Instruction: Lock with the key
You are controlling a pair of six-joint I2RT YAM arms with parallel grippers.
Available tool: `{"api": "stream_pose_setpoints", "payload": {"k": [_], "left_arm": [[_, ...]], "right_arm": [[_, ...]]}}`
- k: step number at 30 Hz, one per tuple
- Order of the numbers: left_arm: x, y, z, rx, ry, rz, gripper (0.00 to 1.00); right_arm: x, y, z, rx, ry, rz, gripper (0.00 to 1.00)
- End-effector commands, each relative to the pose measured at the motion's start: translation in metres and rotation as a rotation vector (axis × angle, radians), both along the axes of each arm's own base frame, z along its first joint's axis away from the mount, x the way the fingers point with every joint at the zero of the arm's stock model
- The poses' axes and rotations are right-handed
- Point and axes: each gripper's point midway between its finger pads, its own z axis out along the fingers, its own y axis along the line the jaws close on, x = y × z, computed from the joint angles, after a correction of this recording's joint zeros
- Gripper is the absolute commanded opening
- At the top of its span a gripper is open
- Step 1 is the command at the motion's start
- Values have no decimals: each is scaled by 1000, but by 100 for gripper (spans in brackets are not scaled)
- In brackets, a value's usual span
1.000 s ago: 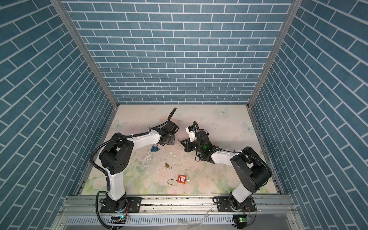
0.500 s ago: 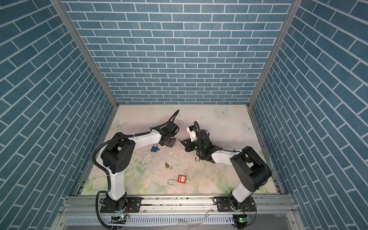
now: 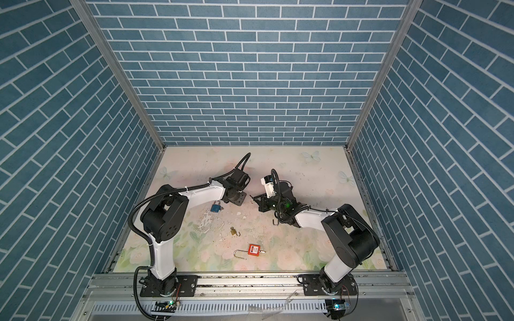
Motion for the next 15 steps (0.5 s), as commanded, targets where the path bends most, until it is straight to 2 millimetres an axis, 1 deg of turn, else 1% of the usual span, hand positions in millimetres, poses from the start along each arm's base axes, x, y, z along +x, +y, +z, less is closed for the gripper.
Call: {"api": "stream_pose_setpoints", "payload": {"k": [1, 5, 8, 11, 12, 15], "left_arm": [[6, 2, 22, -16, -57, 6, 53], [10, 4, 42, -30, -105, 20, 57], [17, 11, 73, -38, -189, 49, 60], [23, 25, 117, -45, -321, 104, 67], [23, 29, 137, -59, -380, 116, 68], [16, 45, 189, -113, -548, 142, 72]], "right_arm": [[1, -2, -3, 5, 33, -17, 0], [2, -2, -3, 10, 41, -22, 0], [4, -3, -5, 15, 57, -27, 0], [6, -2, -9, 13, 81, -28, 0], [7, -1, -11, 10, 94, -27, 0], [12, 5, -20, -3, 143, -18, 0]]}}
